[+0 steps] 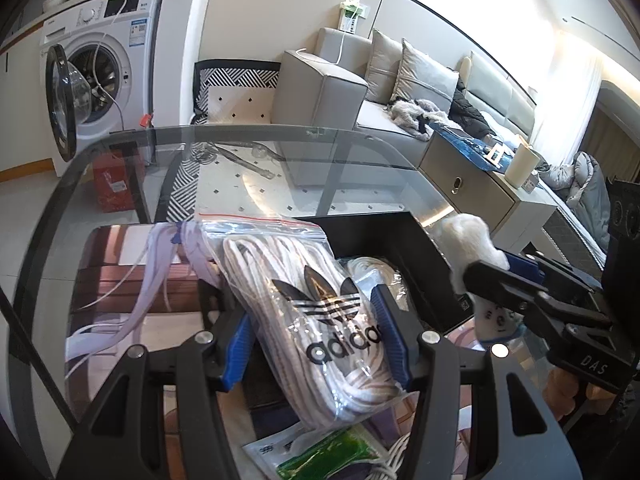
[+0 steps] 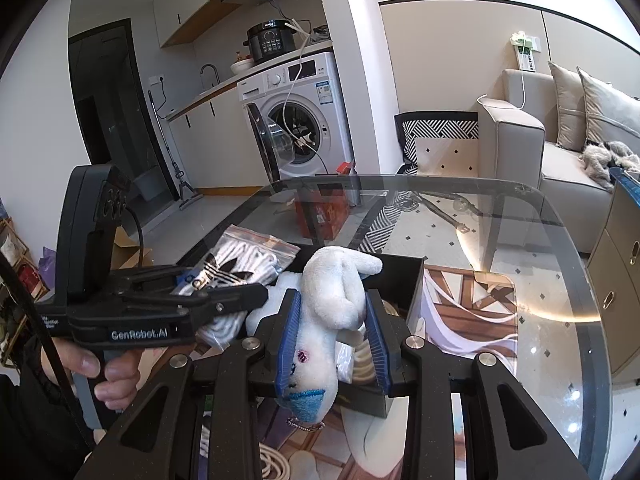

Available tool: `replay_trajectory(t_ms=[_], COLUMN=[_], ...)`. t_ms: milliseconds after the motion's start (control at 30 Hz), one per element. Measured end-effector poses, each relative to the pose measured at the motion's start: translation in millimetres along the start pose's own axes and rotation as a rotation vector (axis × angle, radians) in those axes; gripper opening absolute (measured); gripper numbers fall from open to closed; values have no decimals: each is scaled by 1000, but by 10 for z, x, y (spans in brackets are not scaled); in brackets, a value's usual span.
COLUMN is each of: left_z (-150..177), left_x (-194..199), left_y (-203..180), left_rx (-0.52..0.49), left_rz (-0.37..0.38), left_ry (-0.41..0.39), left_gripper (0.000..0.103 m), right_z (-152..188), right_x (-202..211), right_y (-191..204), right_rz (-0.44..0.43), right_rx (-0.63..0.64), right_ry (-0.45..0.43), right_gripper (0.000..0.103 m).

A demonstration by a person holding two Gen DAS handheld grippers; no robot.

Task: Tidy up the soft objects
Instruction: 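Carry the rope bag with left tool while right tool carries the plush over the box, then open left tool to drop the rope bag in the box while right tool drops the plush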

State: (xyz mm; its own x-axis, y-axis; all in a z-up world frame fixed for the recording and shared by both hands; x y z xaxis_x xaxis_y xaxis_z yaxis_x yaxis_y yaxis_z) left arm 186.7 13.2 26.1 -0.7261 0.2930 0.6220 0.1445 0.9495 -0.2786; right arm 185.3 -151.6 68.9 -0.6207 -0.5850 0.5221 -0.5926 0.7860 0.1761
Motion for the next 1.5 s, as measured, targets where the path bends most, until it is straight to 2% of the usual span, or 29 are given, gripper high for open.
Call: replay_trajectory(t_ms=[333,733,800,933,1100,1200,1367,1433,1500], left_z=[-58,-99,-87,-82,-89,-90,-111,-104,-90], left_x=[-172,-311,-339,-337,-343,-292,-277,-306,-320], left_y=[-74,-91,-90,-95,-130,-195,-213,-221,-226], left_rx=[21,23,18,0,-20,-47,-24,-30,-37], left_rz=[53,72,69,65,51,59,107,82,58], left_ry=[32,22,32,27,29,22,46,49,55], left_gripper=[55,55,55,55,55,55,57,58,64], right_z=[-30,-2,-3,-11,8,28,56,63,60], right_x=[-247,-448,-440,-354,-279,-216,-120,-94,-80], right_y=[-84,-211,-217,-245,-271,-290,-304,-316,-325], right_rz=[0,2,22,39,65,74,87,89,91], right_rx=[-10,-43,-38,-32,-27,-29,-22,-24,-26], right_ry=[35,40,31,-1,-1,-8,-17,-20,-20], right_gripper=[32,34,39,41,43,45,46,47,47])
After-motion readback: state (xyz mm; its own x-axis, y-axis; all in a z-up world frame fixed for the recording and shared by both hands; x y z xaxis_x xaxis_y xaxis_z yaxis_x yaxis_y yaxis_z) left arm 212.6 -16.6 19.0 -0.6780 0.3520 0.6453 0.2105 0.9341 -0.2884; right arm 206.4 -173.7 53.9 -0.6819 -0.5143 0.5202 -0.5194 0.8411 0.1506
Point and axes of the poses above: each gripper's, at about its wrist camera, not at the fingertips, and x roughly against the way its jaws point, y to its left, z to its underside, the point moved 2 cm from there along -x, roughly the way its jaws point, and after that the axes turned 3 degrees about -y, right-handed, at the moved point
